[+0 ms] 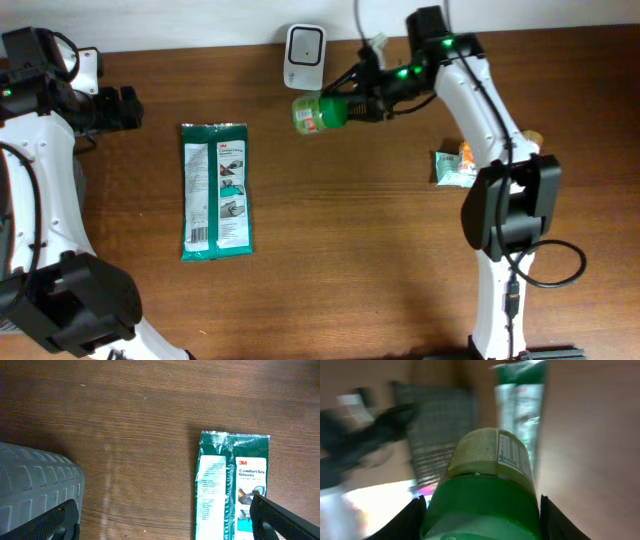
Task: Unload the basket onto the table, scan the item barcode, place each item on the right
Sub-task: 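Rotate the bottle and present its label to the white scanner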
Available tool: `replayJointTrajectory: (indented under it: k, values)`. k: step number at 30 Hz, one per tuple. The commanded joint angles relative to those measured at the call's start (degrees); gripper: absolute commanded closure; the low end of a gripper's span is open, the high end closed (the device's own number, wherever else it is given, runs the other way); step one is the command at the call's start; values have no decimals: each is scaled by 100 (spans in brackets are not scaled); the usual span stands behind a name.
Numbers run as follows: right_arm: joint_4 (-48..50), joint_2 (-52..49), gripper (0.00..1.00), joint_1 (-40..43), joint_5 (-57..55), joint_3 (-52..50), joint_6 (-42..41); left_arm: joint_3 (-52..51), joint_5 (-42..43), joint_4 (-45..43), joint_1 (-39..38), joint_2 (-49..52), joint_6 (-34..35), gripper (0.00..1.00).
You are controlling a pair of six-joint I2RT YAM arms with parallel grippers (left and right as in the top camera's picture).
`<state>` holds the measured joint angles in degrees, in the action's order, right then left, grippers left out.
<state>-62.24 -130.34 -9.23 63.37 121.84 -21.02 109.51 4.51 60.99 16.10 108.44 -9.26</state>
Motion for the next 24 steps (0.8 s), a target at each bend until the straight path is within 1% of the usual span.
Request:
replayJointTrajectory:
  k: [1, 2, 3, 4, 5, 6, 7, 10, 11, 13, 14, 17, 20, 22, 24]
  values:
    - [352, 74, 55, -505, -3359, 173, 42, 35, 63, -9, 31, 35, -72, 1]
    - [538, 70, 55, -717, -4599, 170, 44, 35, 63, -9, 31, 35, -72, 1]
    - [776, 63, 55, -964, -6083, 170, 52, 35, 63, -9, 31, 35, -72, 1]
    - [975, 44, 55, -1123, -6898, 170, 76, 35, 63, -9, 31, 35, -72, 1]
    - [1185, 26, 55, -1250, -7477, 170, 153, 35, 63, -9, 31, 35, -72, 1]
    - [1565, -24, 55, -1414, -8098, 170, 435, 35, 63, -9, 31, 35, -72, 1]
    - [1930, -50, 54, -1528, -8406, 170, 776, 35, 63, -9, 31, 35, -72, 1]
    - [3134, -210, 53, -1733, -8658, 168, 1878, 35, 63, -9, 31, 35, -72, 1]
    - [3576, -254, 48, -1746, -8655, 166, 2225, 35, 63, -9, 31, 35, -72, 1]
    - [4590, -424, 48, -1738, -8653, 160, 2848, 35, 63, -9, 31, 35, -72, 1]
    - [4913, -505, 48, -1727, -8653, 160, 3056, 35, 63, -9, 31, 35, -72, 1]
    - [5825, -723, 48, -1700, -8585, 160, 4074, 35, 63, -9, 31, 35, -72, 1]
    - [6161, -905, 48, -1696, -8220, 157, 4927, 35, 63, -9, 31, 35, -72, 1]
    - [6172, -964, 48, -1696, -8065, 157, 5156, 35, 63, -9, 31, 35, -72, 1]
    - [6175, -966, 48, -1705, -8028, 157, 5169, 35, 63, -9, 31, 35, -72, 1]
